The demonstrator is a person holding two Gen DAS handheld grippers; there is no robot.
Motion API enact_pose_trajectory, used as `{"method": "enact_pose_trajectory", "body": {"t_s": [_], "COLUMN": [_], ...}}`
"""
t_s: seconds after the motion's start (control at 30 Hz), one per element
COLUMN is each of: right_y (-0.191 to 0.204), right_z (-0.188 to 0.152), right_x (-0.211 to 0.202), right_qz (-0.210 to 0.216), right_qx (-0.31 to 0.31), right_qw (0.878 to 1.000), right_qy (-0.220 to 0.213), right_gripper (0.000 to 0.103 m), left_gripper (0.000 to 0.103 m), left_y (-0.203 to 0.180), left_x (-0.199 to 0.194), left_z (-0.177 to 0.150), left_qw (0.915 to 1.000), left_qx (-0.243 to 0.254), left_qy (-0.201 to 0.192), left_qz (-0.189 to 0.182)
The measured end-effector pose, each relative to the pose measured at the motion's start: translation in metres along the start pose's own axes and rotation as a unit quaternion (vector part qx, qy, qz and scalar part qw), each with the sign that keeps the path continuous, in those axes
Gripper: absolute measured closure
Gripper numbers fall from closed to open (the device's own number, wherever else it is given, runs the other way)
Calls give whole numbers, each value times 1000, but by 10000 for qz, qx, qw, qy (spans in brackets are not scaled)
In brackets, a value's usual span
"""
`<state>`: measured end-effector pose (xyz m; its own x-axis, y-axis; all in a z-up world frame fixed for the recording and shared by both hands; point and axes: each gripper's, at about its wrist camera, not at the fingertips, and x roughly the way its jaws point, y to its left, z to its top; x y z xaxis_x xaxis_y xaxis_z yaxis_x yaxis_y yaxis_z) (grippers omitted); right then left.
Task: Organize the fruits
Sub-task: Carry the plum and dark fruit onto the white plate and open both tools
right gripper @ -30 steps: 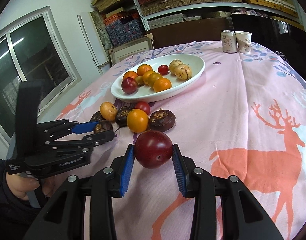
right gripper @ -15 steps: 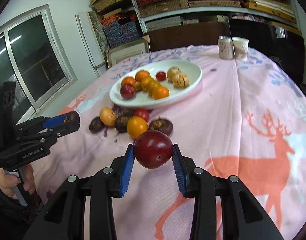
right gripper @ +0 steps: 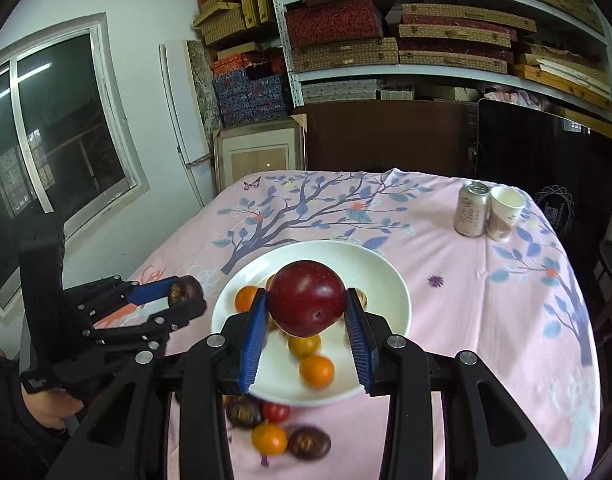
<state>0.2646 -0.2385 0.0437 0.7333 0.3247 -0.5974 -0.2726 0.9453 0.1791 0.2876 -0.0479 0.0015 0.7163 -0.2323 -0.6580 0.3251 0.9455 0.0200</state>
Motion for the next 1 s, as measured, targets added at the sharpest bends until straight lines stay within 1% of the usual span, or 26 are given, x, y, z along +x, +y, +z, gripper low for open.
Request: {"method": "enact_pose_trajectory", "body": {"t_s": [0.07,0.1,0.17,0.23,0.3,0.33,0.37,0.43,0.47,0.5,0.53,0.7,0.8,0.9,1.0], "right_y": [-3,-3,-6,-9,-13,-14,-14,-15,-15,-14,-14,-14,-16,-11,-1], "right_z": [6,6,7,6,1,-1,-3,-6,-6,-6,-6,-5,-10,-26,-52], "right_x": [27,27,51,74,94,101,107,117,119,120,118,100,81,54,27], "right_qz": [15,15,-7,-20,-7,33,60,99,92,57,-23,-70,-45,-20,-34], "right_qx": [54,54,75,121,184,205,207,170,159,145,145,193,274,368,278], "right_qw": [9999,9999,9996,9990,9982,9978,9974,9970,9970,9973,9978,9986,9986,9982,9982], "right_qy": [157,157,276,420,575,636,687,745,749,712,648,484,443,477,523], "right_gripper": [64,64,64,64,64,64,64,63,59,43,34,34,34,34,34], "left_gripper": [62,62,61,61,61,55,51,34,31,30,30,29,23,21,14], "left_y": [2,3,4,7,9,11,12,12,11,11,12,18,21,20,16], "left_x": [20,32,52,72,85,91,96,99,99,97,96,75,51,21,-11], "left_z": [7,11,14,14,11,10,10,8,7,7,7,4,-3,-18,-43], "left_qw": [9999,9998,9995,9989,9985,9984,9981,9982,9985,9986,9985,9987,9989,9993,9997], "left_qx": [-33,-54,-77,-136,-155,-156,-181,-156,-119,-87,-92,-159,-219,-233,-169], "left_qy": [114,181,306,453,516,551,587,565,515,487,485,376,236,140,12], "left_qz": [-15,-18,-26,-25,-11,-15,-27,83,138,210,222,317,334,242,174]}}
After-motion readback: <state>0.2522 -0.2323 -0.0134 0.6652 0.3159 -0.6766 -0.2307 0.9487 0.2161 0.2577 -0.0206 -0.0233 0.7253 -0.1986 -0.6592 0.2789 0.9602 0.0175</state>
